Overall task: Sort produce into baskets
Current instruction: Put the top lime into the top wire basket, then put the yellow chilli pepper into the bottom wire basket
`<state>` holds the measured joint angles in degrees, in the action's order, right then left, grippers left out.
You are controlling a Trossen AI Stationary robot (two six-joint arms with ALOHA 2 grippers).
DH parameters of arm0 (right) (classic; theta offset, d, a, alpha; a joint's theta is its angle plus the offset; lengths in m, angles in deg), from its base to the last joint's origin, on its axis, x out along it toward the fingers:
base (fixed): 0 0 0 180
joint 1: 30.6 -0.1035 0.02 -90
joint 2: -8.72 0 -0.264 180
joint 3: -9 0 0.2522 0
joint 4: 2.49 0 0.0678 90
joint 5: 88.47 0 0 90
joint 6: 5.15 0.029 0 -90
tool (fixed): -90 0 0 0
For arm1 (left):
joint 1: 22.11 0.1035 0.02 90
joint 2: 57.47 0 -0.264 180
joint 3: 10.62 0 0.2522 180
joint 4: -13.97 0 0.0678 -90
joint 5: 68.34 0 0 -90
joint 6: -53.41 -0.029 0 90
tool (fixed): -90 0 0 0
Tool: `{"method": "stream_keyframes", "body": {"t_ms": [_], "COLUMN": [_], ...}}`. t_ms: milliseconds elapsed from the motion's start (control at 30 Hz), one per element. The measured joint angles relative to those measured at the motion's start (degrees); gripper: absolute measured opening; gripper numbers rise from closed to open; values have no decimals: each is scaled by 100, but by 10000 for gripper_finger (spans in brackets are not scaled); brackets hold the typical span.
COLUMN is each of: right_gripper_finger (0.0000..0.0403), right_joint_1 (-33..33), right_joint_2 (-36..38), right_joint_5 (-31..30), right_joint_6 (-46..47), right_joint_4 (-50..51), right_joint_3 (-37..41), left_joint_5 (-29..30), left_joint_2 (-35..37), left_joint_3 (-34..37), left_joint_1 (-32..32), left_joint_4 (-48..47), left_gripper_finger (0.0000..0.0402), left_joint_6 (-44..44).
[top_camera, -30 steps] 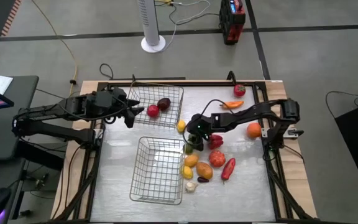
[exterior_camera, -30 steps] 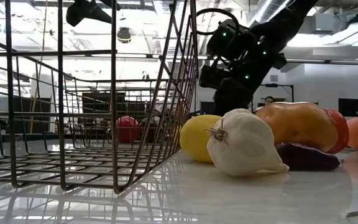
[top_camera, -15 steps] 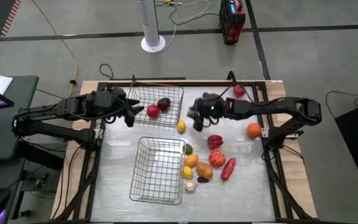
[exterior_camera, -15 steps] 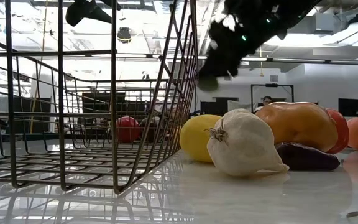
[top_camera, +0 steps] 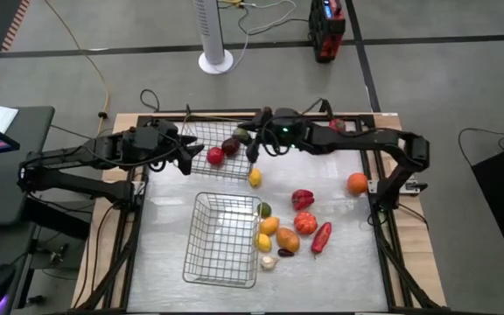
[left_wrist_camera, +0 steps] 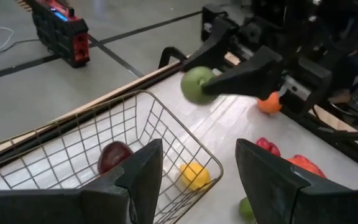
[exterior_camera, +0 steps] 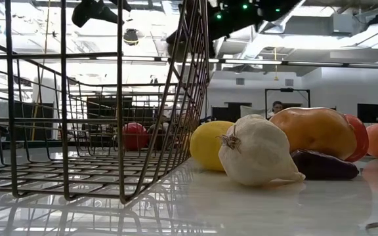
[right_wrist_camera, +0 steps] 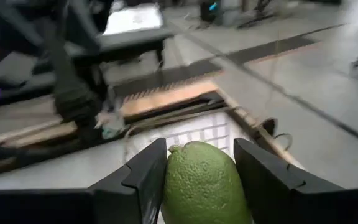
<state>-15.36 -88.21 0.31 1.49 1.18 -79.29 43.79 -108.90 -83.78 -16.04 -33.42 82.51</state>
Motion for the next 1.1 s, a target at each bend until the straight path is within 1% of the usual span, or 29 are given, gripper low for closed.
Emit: {"method": "stream_keyframes", "body": {"t_ms": [133,200,333,433,533,633,733,800,900,1100], "right_gripper_finger": [249,275,322,340,342,332,319,313,307,305], "right_joint_1": [94,148,269,341,318,253,188,136,28,-91], "right_joint_2": [-321,-377,-289,-68,125,165,165,178,296,880], "right_joint_5": [728,922,1021,1018,1006,906,896,905,913,652], "right_joint_6": [-47,-63,-109,-260,-515,-591,-673,-671,-642,-357], "right_joint_4": [570,737,1272,1990,2958,3730,4129,4074,3949,3265], "right_joint_3": [-540,-708,-771,-777,-768,-762,-759,-678,-327,883], "left_joint_5": [-77,-75,-119,-239,-265,-254,-239,-245,-270,-507], "left_joint_2": [1,5,10,10,10,10,10,10,10,10], "left_joint_3": [0,0,0,0,0,0,0,0,0,0], "left_joint_1": [0,4,20,17,15,15,15,15,15,13], "left_joint_4": [4,-17,-27,-47,-63,-145,-219,-217,-229,-357], "left_gripper_finger": [190,190,190,190,190,190,190,190,190,190], "left_joint_6": [-9,-6,-2,28,31,9,7,3,-19,142]}}
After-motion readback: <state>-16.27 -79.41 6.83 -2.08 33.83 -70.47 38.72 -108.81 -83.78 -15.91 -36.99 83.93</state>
